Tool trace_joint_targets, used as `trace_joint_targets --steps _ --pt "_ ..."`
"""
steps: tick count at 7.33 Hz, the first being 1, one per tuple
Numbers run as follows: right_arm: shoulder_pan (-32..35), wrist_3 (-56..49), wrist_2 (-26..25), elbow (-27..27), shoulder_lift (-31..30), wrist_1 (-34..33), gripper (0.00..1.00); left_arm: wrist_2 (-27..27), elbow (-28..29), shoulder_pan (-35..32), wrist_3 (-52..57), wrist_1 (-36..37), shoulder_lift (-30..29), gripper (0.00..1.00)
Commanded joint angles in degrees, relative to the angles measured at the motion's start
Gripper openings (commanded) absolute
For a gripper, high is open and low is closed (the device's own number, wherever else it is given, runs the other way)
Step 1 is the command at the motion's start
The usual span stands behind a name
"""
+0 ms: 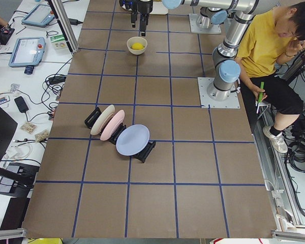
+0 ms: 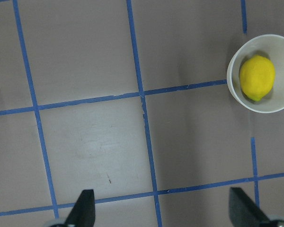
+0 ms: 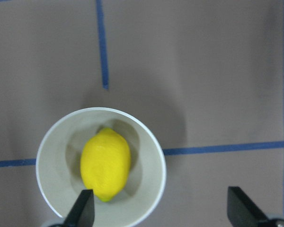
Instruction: Place bowl and put lemon in it
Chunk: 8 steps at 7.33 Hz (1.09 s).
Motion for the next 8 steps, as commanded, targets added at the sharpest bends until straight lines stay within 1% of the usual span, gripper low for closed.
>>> trace_joint_targets --steps 1,2,3,4,5,6,7,8 --pt "-7.84 -3.42 -2.32 0.45 -8.09 11.03 1.00 0.07 0.06 0.00 -0.02 -0.08 0.02 1.00" --pt "-11.00 -3.44 -8.08 0.72 -11.43 11.50 1.00 0.07 -0.02 0.00 -0.02 0.01 0.02 1.00" --pt "-11.82 -3.18 -11.71 1.16 -13.29 12.55 1.00 0.07 -0.11 0.00 0.06 0.01 0.02 1.00" --pt "-11.91 -3.44 -10.96 1.33 -14.62 14.56 1.00 -0.02 -0.20 0.00 0.07 0.09 0.02 1.00" --pt "-11.83 -6.66 -8.95 1.68 -16.63 14.84 1.00 0.07 -0.20 0.00 -0.02 0.10 0.02 1.00" --pt "-12.00 -9.39 -5.10 1.34 -17.61 14.93 1.00 -0.02 0.24 0.00 -0.02 -0.34 -0.07 1.00" --pt "-11.83 -9.42 -4.63 1.77 -18.84 15.46 1.00 0.07 0.68 0.00 -0.02 -2.43 0.02 1.00" --pt "-11.82 -8.98 -1.49 1.60 -18.94 18.07 1.00 0.07 0.68 0.00 -0.02 -2.19 -0.07 1.00"
